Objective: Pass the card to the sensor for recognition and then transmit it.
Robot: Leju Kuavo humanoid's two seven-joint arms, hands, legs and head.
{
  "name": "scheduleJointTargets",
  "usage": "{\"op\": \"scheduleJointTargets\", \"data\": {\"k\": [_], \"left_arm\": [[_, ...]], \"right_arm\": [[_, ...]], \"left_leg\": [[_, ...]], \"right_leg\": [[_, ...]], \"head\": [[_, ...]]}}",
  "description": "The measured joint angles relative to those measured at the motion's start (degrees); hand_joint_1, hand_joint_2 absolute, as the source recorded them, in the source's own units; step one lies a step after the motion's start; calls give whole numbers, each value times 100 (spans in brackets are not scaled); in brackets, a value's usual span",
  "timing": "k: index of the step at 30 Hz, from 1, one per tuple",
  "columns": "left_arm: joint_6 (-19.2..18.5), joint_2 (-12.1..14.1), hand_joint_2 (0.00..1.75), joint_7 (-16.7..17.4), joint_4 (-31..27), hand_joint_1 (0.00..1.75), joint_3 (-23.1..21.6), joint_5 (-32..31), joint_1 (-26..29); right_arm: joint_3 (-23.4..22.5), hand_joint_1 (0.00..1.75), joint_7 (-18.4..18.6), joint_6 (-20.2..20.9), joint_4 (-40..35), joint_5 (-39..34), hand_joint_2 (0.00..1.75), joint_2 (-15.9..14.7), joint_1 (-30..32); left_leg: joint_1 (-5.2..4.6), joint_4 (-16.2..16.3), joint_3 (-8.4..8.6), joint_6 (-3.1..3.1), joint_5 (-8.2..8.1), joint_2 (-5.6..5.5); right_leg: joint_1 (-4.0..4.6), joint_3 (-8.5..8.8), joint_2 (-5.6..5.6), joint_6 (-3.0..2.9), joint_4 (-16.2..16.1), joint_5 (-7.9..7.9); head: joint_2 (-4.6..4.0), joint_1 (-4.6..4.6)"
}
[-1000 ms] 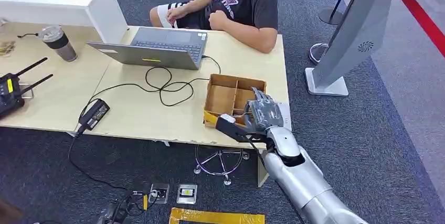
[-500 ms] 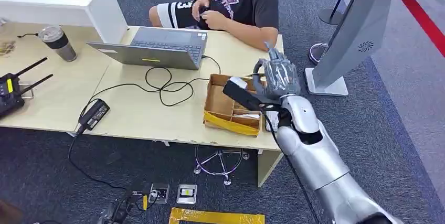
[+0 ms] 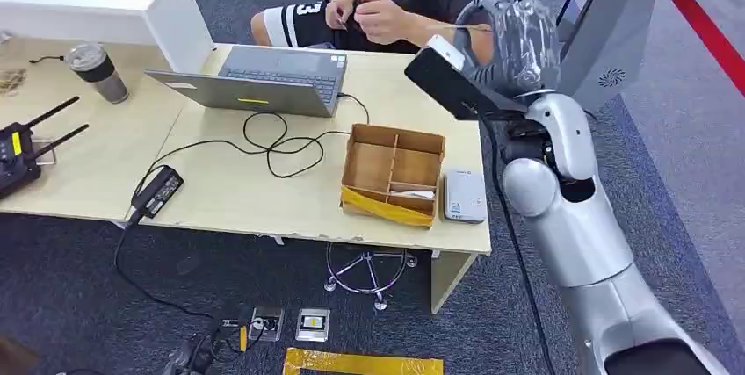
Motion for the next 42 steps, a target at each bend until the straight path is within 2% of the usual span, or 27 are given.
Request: {"op": "scheduleJointTargets", "data": {"k": [4, 6, 10, 16, 22, 31, 32, 37, 42], "left_arm": [[-55, -20, 175, 0, 0, 0, 0, -83, -59], [-83, -57, 175, 9, -2, 0, -7, -142, -138], [-92, -138, 175, 37, -2, 0, -9, -131, -245], [-33, -195, 175, -22, -2, 0, -7, 35, -259], [-7, -269, 175, -81, -2, 0, -7, 59, -245], [-39, -334, 175, -83, 0, 0, -7, 20, -208], [-39, -337, 175, -83, 0, 0, -7, 15, -207], [-44, -352, 175, -81, 0, 0, -7, -26, -207], [-48, -350, 175, -59, 0, 0, -9, -55, -206]], "right_arm": [[7, 175, -273, -170, 220, 245, 175, 127, -421], [44, 175, -341, -438, 784, 609, 175, 271, -824], [164, 175, -372, -474, 1870, 1064, 175, 546, -1222], [439, 175, -204, 98, 2902, 1685, 175, 771, -1413], [700, 175, 13, 363, 3524, 2044, 175, 785, -1441], [975, 173, 144, 525, 4019, 2343, 175, 536, -1474], [1006, 0, 149, 525, 4055, 2345, 175, 509, -1474], [1132, 0, 405, 472, 4188, 2352, 175, 385, -1472], [1180, 0, 391, -32, 4275, 2328, 175, 234, -1472]], "left_leg": [[0, -1, -6, -3, 2, 1], [0, -2, -6, -3, 3, -3], [2, -1, -6, -5, 9, -9], [2, 0, -7, -5, 8, -9], [1, 0, -6, -5, 8, -10], [1, 2, -4, -5, 9, -9], [1, 2, -4, -5, 9, -9], [1, 2, -5, -5, 9, -7], [1, 2, -5, -5, 8, -5]], "right_leg": [[0, -2, -1, 0, 2, 0], [0, 0, -5, 0, 2, 0], [2, 3, -10, 0, 2, 1], [2, 1, -11, -1, 1, 0], [1, 0, -11, 0, -1, 0], [1, 0, -9, 1, -1, 4], [1, -1, -7, 1, 0, 4], [1, -6, -5, 1, 0, 4], [1, -6, -4, 1, -1, 4]], "head": [[0, -2], [-2, 0], [0, 2], [-2, 0], [-2, 2], [-2, 0], [0, -2], [-2, 0], [-2, 0]]}}
